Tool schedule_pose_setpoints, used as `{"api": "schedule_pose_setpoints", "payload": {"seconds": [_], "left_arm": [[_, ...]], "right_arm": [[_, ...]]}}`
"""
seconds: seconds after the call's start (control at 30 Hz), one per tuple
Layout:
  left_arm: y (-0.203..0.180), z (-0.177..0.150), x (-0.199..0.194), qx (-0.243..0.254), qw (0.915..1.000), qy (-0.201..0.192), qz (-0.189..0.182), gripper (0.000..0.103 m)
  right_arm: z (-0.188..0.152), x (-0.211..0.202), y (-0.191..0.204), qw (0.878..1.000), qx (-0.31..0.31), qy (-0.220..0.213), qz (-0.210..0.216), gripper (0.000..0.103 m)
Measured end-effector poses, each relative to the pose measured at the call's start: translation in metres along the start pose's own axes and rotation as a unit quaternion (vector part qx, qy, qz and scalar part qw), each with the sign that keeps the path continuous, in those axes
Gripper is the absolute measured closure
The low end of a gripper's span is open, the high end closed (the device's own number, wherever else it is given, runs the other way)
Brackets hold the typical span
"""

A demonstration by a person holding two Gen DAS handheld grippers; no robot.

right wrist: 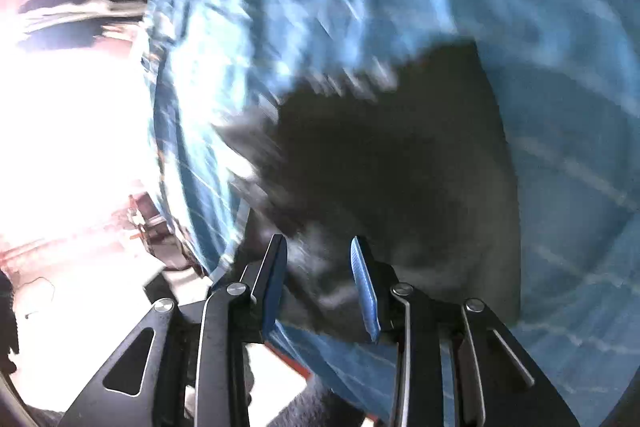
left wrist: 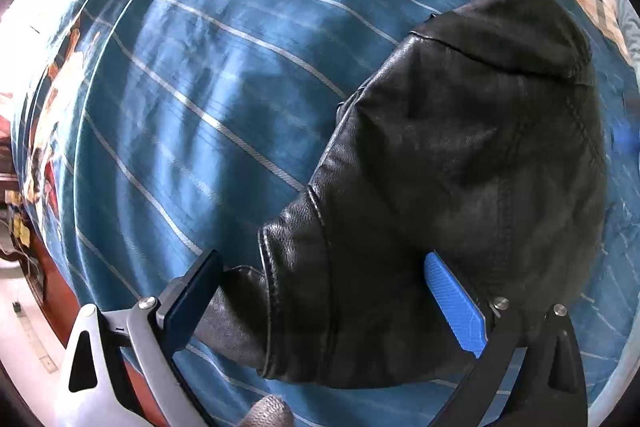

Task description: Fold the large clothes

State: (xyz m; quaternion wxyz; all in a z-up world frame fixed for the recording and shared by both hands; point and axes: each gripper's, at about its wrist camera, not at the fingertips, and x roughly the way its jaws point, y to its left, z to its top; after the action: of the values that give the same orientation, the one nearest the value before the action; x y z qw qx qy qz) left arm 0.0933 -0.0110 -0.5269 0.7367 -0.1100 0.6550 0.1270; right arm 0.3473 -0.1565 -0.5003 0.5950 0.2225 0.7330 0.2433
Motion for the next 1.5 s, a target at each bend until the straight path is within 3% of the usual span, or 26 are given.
{"api": "schedule_pose_setpoints", "payload": {"seconds": [0.17, 0.27, 0.33, 0.43, 0.47, 0.5, 0.53, 0.6, 0.73, 0.77, 0.83, 0.9, 0.97, 1.07, 1.13, 1.23, 1.33, 1.47, 1.5], "left_arm": [[-0.003, 0.002, 0.004, 0.008, 0.9996, -0.017, 0.020, 0.000], [-0.001, 0.005, 0.010, -0.001, 0.9998, -0.012, 0.018, 0.000], [0.003, 0.003, 0.004, -0.023, 0.9997, -0.002, 0.012, 0.000], [0.016, -0.013, -0.026, -0.076, 0.9971, -0.006, 0.000, 0.000], [0.022, -0.020, -0.034, -0.101, 0.9948, -0.005, -0.013, 0.000], [0.032, -0.029, -0.043, -0.143, 0.9892, -0.001, -0.033, 0.000], [0.040, -0.037, -0.046, -0.180, 0.9823, 0.006, -0.053, 0.000], [0.056, -0.056, -0.037, -0.271, 0.9545, 0.036, -0.120, 0.000], [0.047, -0.066, 0.005, -0.347, 0.9158, 0.057, -0.194, 0.002], [0.042, -0.064, 0.007, -0.353, 0.9130, 0.047, -0.199, 0.003], [0.037, -0.055, 0.018, -0.366, 0.9130, 0.022, -0.180, 0.023], [0.031, -0.046, 0.015, -0.370, 0.9133, -0.012, -0.171, 0.065], [0.026, -0.046, -0.002, -0.371, 0.9140, -0.037, -0.161, 0.080], [0.029, -0.058, -0.019, -0.355, 0.9170, -0.054, -0.174, 0.084], [0.035, -0.064, -0.009, -0.346, 0.9199, -0.045, -0.180, 0.084], [0.045, -0.061, 0.008, -0.352, 0.9142, -0.031, -0.199, 0.083], [0.045, -0.057, 0.010, -0.349, 0.9129, -0.025, -0.211, 0.083], [0.048, -0.062, 0.007, -0.332, 0.9174, -0.026, -0.217, 0.083], [0.050, -0.061, 0.005, -0.331, 0.9176, -0.027, -0.219, 0.083]], "right_arm": [[0.055, 0.080, 0.002, 0.995, 0.002, -0.006, -0.097, 0.068], [0.058, 0.083, 0.015, 0.992, -0.013, -0.002, -0.124, 0.068], [0.058, 0.083, 0.022, 0.994, -0.024, 0.008, -0.104, 0.067], [0.047, 0.044, 0.008, 1.000, -0.015, -0.001, -0.012, 0.063], [0.038, 0.021, -0.005, 1.000, -0.006, -0.020, 0.004, 0.053], [0.033, 0.011, -0.014, 1.000, -0.001, -0.031, 0.001, 0.041], [0.026, -0.002, -0.026, 0.999, 0.007, -0.043, -0.009, 0.039], [0.015, -0.014, -0.052, 0.998, 0.029, -0.044, -0.021, 0.039], [-0.009, -0.020, -0.124, 0.993, 0.106, -0.037, -0.035, 0.039], [-0.014, -0.016, -0.132, 0.992, 0.119, -0.039, -0.030, 0.039], [-0.018, -0.002, -0.143, 0.991, 0.129, -0.042, -0.020, 0.039], [-0.028, -0.004, -0.152, 0.990, 0.132, -0.045, 0.001, 0.039], [-0.035, -0.008, -0.150, 0.992, 0.119, -0.045, 0.022, 0.039], [-0.023, 0.009, -0.135, 0.994, 0.088, -0.042, 0.054, 0.039], [-0.009, 0.030, -0.130, 0.995, 0.057, -0.015, 0.081, 0.035], [0.011, 0.069, -0.121, 0.993, 0.017, 0.032, 0.109, 0.024], [0.030, 0.106, -0.116, 0.984, -0.005, 0.071, 0.164, 0.017], [0.040, 0.122, -0.090, 0.985, -0.043, 0.063, 0.154, 0.017], [0.037, 0.119, -0.089, 0.985, -0.035, 0.051, 0.160, 0.028]]}}
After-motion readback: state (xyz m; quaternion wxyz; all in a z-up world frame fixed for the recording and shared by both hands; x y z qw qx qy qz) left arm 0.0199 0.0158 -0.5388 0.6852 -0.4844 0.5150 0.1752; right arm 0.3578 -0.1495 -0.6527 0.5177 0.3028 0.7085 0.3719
